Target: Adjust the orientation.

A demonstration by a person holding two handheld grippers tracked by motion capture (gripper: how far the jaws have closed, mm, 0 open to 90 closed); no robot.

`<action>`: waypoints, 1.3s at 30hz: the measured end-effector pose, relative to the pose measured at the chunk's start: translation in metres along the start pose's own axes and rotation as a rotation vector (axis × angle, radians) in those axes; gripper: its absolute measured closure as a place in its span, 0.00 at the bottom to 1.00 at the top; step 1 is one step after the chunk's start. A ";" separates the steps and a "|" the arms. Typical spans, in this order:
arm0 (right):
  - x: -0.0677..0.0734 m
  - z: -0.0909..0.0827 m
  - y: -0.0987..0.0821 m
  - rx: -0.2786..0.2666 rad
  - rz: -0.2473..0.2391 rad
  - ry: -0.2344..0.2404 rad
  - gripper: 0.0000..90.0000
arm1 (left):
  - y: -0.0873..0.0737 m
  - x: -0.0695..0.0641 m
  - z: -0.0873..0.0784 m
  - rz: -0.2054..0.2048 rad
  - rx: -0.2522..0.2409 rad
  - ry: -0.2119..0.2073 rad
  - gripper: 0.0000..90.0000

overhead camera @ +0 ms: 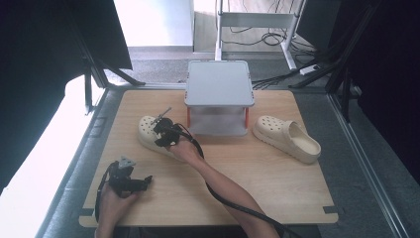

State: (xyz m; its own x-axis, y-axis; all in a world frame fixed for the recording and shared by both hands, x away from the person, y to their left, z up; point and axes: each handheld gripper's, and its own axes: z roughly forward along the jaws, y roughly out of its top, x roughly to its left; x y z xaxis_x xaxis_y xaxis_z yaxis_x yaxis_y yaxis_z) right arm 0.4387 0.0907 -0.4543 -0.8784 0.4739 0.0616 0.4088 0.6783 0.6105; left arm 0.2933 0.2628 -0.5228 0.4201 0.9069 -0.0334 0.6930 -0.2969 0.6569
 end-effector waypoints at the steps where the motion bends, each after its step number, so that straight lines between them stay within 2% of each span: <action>1: 0.000 -0.004 -0.002 -0.003 -0.013 -0.003 0.85 | 0.000 0.000 0.000 -0.001 0.000 -0.003 0.00; 5: 0.003 -0.024 -0.007 -0.020 -0.023 0.030 0.85 | 0.000 0.000 0.000 0.000 0.000 -0.002 0.00; 9: 0.008 -0.049 -0.017 -0.036 -0.050 0.019 0.85 | 0.000 0.000 0.000 0.001 -0.001 -0.003 0.00; 10: 0.008 -0.049 -0.017 -0.036 -0.050 0.019 0.85 | 0.000 0.000 0.000 0.001 -0.002 -0.003 0.00; 11: 0.008 -0.064 -0.025 -0.050 -0.050 0.030 0.85 | 0.000 0.000 0.000 0.001 -0.002 -0.002 0.00; 17: 0.013 -0.102 -0.054 -0.083 -0.054 0.043 0.85 | 0.000 0.000 0.000 0.000 -0.003 0.000 0.00; 19: 0.014 -0.107 -0.058 -0.087 -0.055 0.044 0.85 | 0.000 0.000 0.000 0.000 -0.003 -0.001 0.00; 20: 0.016 -0.119 -0.070 -0.098 -0.072 0.030 0.85 | 0.000 0.000 0.000 0.002 -0.001 -0.002 0.00; 22: 0.017 -0.123 -0.074 -0.098 -0.073 0.024 0.85 | 0.000 0.000 0.000 0.002 -0.001 -0.001 0.00; 23: 0.018 -0.133 -0.086 -0.098 -0.078 0.018 0.85 | 0.000 0.000 0.000 0.000 -0.001 -0.001 0.00; 25: 0.018 -0.137 -0.092 -0.099 -0.070 0.024 0.85 | 0.000 0.000 0.000 0.000 -0.001 -0.001 0.00; 26: 0.017 -0.145 -0.103 -0.101 -0.046 0.044 0.85 | 0.000 0.000 0.000 0.000 0.000 -0.002 0.00; 27: 0.017 -0.145 -0.103 -0.101 -0.046 0.044 0.85 | 0.000 0.000 0.000 0.000 0.000 -0.002 0.00; 28: 0.019 -0.152 -0.115 -0.107 -0.037 0.044 0.85 | 0.000 0.000 0.000 0.001 0.003 -0.004 0.00; 30: 0.020 -0.155 -0.120 -0.110 -0.036 0.041 0.85 | 0.000 0.000 0.000 0.001 0.004 -0.005 0.00; 32: 0.028 -0.168 -0.138 -0.128 -0.043 0.046 0.85 | 0.000 0.000 0.000 0.002 0.002 -0.002 0.00; 36: 0.038 -0.178 -0.150 -0.144 -0.036 0.065 0.85 | 0.000 0.000 0.000 0.002 0.003 -0.003 0.00; 38: 0.047 -0.184 -0.164 -0.148 -0.036 0.075 0.85 | 0.000 0.000 0.000 0.002 0.000 0.000 0.00; 39: 0.047 -0.184 -0.164 -0.148 -0.036 0.075 0.85 | 0.000 0.000 0.000 0.002 0.000 0.000 0.00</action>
State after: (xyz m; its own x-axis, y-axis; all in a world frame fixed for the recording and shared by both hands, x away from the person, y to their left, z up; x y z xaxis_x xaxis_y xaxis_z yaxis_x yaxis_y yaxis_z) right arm 0.2848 -0.1015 -0.4065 -0.9103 0.4035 0.0929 0.3403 0.6013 0.7229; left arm 0.2934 0.2627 -0.5227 0.4214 0.9063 -0.0326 0.6926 -0.2984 0.6567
